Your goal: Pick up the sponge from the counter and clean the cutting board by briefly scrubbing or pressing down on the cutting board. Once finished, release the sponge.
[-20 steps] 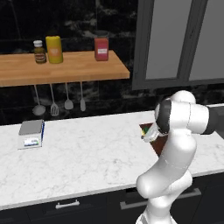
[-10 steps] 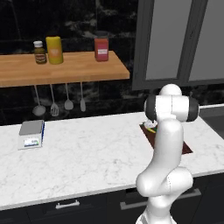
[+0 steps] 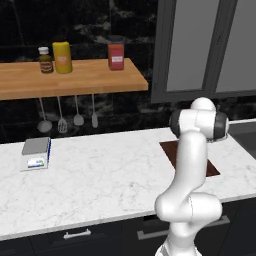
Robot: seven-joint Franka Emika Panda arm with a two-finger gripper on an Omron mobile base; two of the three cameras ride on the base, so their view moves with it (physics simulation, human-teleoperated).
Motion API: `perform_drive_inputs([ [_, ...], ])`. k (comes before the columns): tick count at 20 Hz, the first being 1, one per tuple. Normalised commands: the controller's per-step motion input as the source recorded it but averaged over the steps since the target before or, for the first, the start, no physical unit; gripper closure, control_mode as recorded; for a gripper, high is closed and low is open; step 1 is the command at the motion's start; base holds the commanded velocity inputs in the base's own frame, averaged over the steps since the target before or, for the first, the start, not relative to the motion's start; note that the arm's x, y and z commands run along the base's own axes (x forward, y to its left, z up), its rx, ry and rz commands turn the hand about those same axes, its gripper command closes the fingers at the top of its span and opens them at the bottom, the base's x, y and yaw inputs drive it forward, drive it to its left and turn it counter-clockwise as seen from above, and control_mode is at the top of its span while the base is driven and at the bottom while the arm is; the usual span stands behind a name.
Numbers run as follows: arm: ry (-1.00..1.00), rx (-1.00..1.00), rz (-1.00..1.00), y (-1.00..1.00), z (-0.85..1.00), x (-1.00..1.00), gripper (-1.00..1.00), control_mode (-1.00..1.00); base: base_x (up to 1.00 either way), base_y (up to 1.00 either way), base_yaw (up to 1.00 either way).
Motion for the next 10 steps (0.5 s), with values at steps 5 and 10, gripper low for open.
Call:
perform_drive_inputs([
  [5, 0.0, -0.01, 0.21, -0.92, -1.0, -1.0, 1.0, -1.0, 0.0, 0.0, 0.0],
  [10, 0.23, -0.11, 0.11, -0.66, -1.0, -1.0, 1.0, -1.0, 0.0, 0.0, 0.0],
])
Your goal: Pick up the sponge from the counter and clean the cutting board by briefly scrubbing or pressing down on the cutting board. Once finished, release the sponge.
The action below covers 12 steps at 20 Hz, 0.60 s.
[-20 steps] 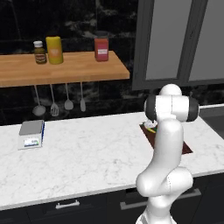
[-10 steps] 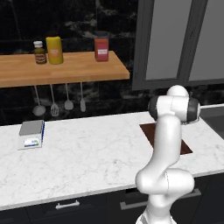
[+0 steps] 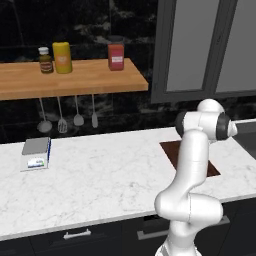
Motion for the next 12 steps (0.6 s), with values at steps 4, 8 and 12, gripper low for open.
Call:
perform_drive_inputs([
  [4, 0.39, -0.18, 0.03, -0.77, -1.0, -1.0, 1.0, -1.0, 0.0, 0.0, 0.0],
  [8, 0.41, -0.24, -0.01, -0.6, -0.84, -1.0, 1.0, -1.0, 0.0, 0.0, 0.0],
  [12, 0.4, -0.21, -0.06, -0.81, -0.69, -1.0, 1.0, -1.0, 0.0, 0.0, 0.0],
])
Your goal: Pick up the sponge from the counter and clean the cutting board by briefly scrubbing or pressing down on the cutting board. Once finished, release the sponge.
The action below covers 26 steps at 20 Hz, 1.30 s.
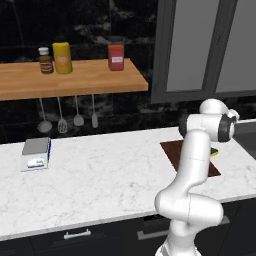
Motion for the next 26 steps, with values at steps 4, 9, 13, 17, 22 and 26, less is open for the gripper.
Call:
perform_drive_inputs([
  [4, 0.26, -0.15, -0.04, -1.0, -0.53, -1.0, 1.0, -1.0, 0.0, 0.0, 0.0],
  [9, 0.2, -0.13, -0.01, -1.0, -0.34, -1.0, 1.0, -1.0, 0.0, 0.0, 0.0],
  [13, 0.0, -0.02, -0.01, -0.89, 0.0, -0.96, 1.0, -1.0, 0.0, 0.0, 0.0],
  [17, -0.27, 0.35, 0.0, -0.04, 0.92, -0.08, 1.0, -1.0, 0.0, 0.0, 0.0],
  [22, -0.25, 0.42, 0.0, 0.0, 1.0, -0.03, 1.0, -1.0, 0.0, 0.0, 0.0],
  [26, -0.17, 0.3, -0.03, -0.23, 1.0, -0.75, 1.0, -1.0, 0.0, 0.0, 0.0],
])
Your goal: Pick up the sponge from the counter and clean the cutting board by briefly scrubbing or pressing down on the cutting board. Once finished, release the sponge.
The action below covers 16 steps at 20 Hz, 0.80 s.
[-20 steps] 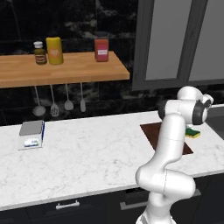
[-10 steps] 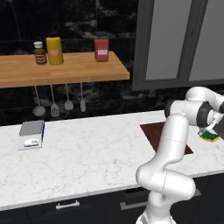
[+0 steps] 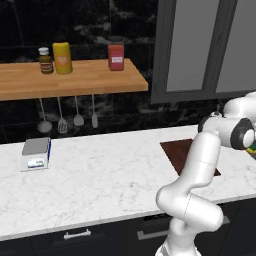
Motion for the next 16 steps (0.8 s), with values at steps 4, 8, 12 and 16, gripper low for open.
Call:
perform_drive_inputs([
  [4, -0.05, 0.15, -0.08, -0.6, 0.97, -0.87, 1.0, -1.0, 0.0, 0.0, 0.0],
  [8, 0.0, 0.05, -0.06, -0.44, 0.67, -0.18, 1.0, -1.0, 0.0, 0.0, 0.0],
  [12, -0.13, 0.14, 0.0, 0.31, 0.13, 0.11, 1.0, -1.0, 0.0, 0.0, 0.0],
  [16, -0.16, 0.07, 0.0, 0.32, -0.7, 0.21, 1.0, -1.0, 0.0, 0.0, 0.0],
])
